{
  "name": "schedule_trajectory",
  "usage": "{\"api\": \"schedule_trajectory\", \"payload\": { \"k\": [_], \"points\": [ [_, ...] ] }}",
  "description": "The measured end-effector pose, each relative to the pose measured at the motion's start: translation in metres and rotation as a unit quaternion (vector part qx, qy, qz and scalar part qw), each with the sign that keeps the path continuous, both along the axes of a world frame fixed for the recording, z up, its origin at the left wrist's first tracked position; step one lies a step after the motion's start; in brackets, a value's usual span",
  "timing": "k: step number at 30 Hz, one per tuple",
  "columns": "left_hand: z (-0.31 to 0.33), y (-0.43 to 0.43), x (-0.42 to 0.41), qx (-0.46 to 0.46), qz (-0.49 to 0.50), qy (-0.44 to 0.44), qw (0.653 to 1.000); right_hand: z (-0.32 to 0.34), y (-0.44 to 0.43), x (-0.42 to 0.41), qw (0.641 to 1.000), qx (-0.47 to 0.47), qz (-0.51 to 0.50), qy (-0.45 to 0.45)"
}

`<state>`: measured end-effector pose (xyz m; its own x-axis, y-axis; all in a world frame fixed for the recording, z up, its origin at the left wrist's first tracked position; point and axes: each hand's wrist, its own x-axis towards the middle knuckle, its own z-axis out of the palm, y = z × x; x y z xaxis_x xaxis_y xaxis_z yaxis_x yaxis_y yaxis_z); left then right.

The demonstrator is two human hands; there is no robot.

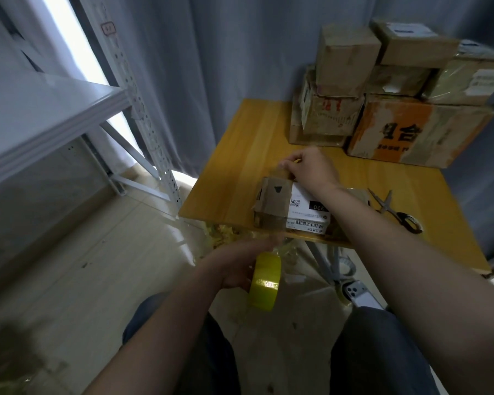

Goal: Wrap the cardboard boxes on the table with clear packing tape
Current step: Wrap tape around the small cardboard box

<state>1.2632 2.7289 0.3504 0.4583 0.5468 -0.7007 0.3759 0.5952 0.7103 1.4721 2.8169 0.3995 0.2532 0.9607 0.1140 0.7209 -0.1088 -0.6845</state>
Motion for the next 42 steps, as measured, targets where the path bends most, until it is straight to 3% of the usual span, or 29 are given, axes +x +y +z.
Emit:
{"api": "schedule_trajectory", "payload": {
  "k": [4, 13, 19, 26, 32, 36, 42],
  "points": [
    [-0.002, 0.000, 0.010, -0.050, 0.080, -0.042, 0.995, 0.016, -0.012, -0.006, 0.997, 0.052, 0.034, 0.038],
    [-0.023, -0.005, 0.023, -0.007, 0.209, -0.055, 0.976, 0.032, -0.032, -0.008, 0.993, 0.094, 0.060, 0.039],
    [-0.032, -0.005, 0.028, 0.004, 0.221, -0.063, 0.973, 0.033, -0.026, -0.007, 0.997, 0.016, 0.081, 0.007],
    [-0.037, -0.002, 0.024, 0.014, 0.217, -0.065, 0.974, 0.032, -0.028, -0.012, 0.994, -0.068, 0.076, 0.045],
    [-0.030, -0.007, 0.023, 0.003, 0.215, -0.057, 0.975, 0.037, -0.029, -0.010, 0.988, -0.138, 0.064, 0.004],
    [-0.029, -0.008, 0.024, 0.002, 0.213, -0.048, 0.976, 0.028, -0.031, -0.008, 0.996, -0.044, 0.056, 0.055],
    [-0.022, -0.010, 0.027, -0.005, 0.207, -0.034, 0.978, 0.032, -0.032, -0.009, 0.992, -0.009, 0.115, -0.054]
  ]
}}
